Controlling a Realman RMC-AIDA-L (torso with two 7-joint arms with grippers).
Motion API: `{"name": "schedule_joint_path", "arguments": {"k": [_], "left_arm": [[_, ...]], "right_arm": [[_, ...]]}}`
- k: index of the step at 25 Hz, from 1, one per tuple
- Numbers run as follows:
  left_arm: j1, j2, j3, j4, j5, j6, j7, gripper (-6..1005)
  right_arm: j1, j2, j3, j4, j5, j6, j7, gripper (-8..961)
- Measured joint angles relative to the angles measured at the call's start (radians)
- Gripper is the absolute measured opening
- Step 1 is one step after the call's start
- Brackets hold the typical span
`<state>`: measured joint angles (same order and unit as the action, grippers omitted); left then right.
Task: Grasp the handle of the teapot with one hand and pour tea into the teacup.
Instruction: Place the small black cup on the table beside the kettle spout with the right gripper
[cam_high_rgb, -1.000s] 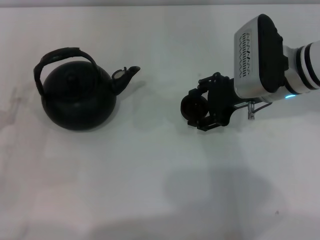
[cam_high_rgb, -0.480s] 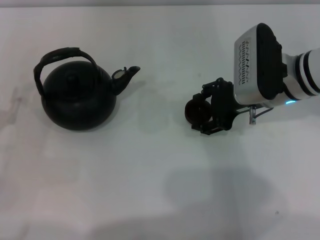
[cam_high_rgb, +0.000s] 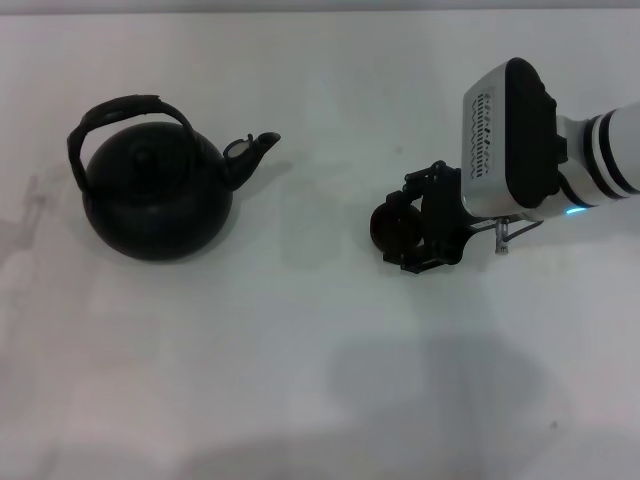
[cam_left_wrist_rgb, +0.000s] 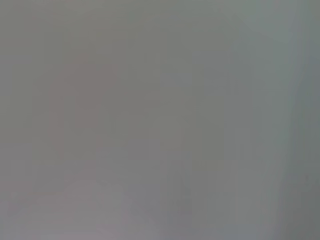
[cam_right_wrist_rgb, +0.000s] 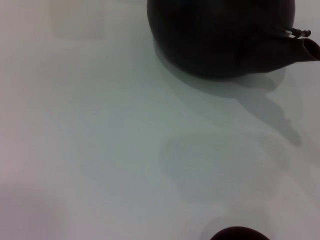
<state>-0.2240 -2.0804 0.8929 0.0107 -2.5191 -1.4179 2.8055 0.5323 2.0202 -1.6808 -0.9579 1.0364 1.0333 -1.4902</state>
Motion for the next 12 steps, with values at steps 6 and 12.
{"name": "schedule_joint_path", "arguments": {"k": [6, 12], "left_arm": [[0.000, 0.000, 0.000, 0.001, 0.002, 0.001, 0.000, 696], [0.001, 0.000, 0.000, 0.000, 0.002, 0.002, 0.000, 688]], "right_arm": [[0.001, -0.002, 0.004, 0.001, 0.005, 0.002, 0.002, 785], [0.004, -0.003, 0.005, 0.003, 0.001, 0.007, 0.002, 791]]}}
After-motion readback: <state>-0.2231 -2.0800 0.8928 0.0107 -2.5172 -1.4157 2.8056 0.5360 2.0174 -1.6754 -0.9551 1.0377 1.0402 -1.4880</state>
